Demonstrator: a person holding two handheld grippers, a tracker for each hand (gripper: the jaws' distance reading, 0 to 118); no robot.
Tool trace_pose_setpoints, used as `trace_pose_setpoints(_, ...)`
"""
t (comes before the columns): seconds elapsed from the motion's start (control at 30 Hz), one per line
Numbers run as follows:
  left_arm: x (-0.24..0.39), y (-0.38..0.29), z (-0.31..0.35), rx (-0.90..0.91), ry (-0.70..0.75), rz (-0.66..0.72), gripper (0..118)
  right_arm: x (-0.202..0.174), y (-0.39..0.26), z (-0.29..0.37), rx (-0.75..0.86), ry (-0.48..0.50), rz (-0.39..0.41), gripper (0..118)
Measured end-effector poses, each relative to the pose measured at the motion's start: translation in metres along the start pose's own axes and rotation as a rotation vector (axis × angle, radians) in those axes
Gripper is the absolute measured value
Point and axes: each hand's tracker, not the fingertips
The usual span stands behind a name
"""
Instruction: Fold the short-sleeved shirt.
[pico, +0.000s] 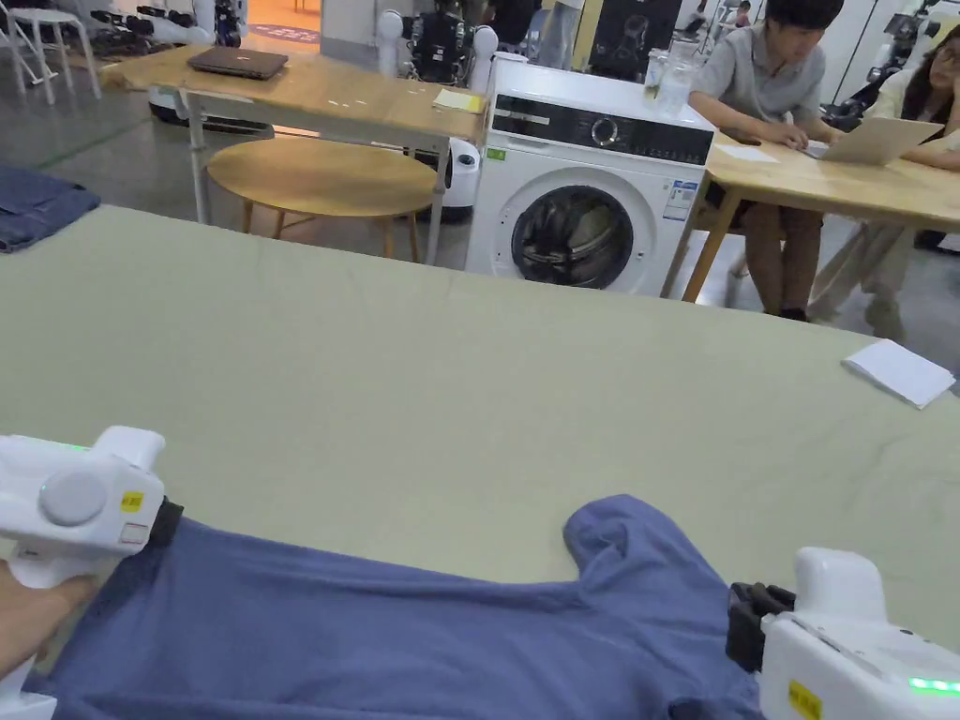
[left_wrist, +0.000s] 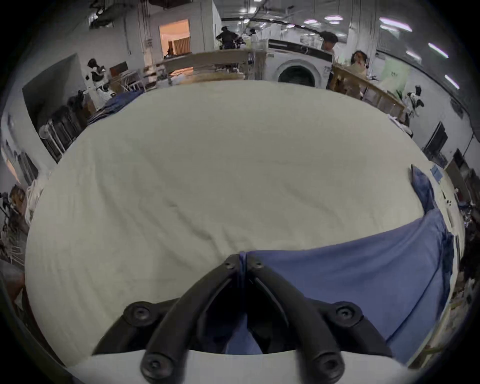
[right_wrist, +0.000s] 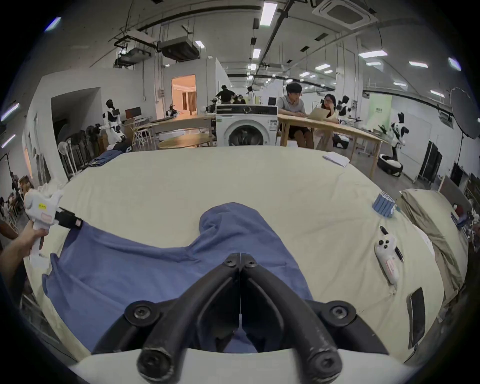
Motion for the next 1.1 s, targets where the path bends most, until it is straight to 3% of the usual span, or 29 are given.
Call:
trace_pose_setpoints(0.07, -0.003, -0.004, 0.013, 0.048, -0.022, 0.023, 0, 0.01, 0.021, -0.023, -0.039, -0.002, -0.008, 3)
trace_pose_setpoints(0.17, -0.008, -0.01, 0.03, 0.096, -0.048, 0.058, 0, 0.022, 0.048, -0.065, -0.116, -0.006, 0.009, 43)
trace_pose_setpoints(0.2, -0.009, -0.013, 0.036, 0.112, -0.06, 0.062, 0, 0.025, 0.056, -0.079, -0.156, 0.005, 0.019, 43)
trace_pose_setpoints(0.3, -0.013, -0.02, 0.048, 0.133, -0.066, 0.075, 0, 0.03, 0.071, -0.129, -0.276, 0.02, 0.027, 62)
trace_pose_setpoints(0.6, -0.011, -0.039, 0.073, 0.185, -0.074, 0.083, 0, 0.029, 0.046, -0.216, -0.595, 0.012, 0.039, 62)
trace_pose_setpoints(0.67, -0.011, -0.041, 0.075, 0.182, -0.075, 0.089, 0, 0.031, 0.044, -0.211, -0.546, 0.022, 0.005, 60)
trace_pose_setpoints(0.7, -0.012, -0.042, 0.075, 0.18, -0.075, 0.09, 0, 0.028, 0.044, -0.208, -0.541, 0.014, -0.002, 50)
trace_pose_setpoints(0.73, -0.012, -0.043, 0.077, 0.182, -0.074, 0.089, 0, 0.026, 0.043, -0.206, -0.532, 0.021, 0.0, 29)
trace_pose_setpoints(0.77, -0.011, -0.044, 0.078, 0.184, -0.074, 0.086, 0, 0.024, 0.042, -0.205, -0.519, 0.058, 0.008, 0)
trace_pose_setpoints(0.8, -0.011, -0.044, 0.078, 0.183, -0.073, 0.085, 0, 0.022, 0.04, -0.205, -0.531, 0.094, 0.021, 0)
trace_pose_setpoints(0.9, -0.011, -0.045, 0.08, 0.18, -0.072, 0.087, 0, 0.024, 0.044, -0.19, -0.489, 0.066, 0.056, 0)
trace_pose_setpoints(1.1, -0.012, -0.049, 0.098, 0.197, -0.077, 0.073, 0, 0.044, 0.056, -0.122, -0.338, 0.075, -0.004, 0)
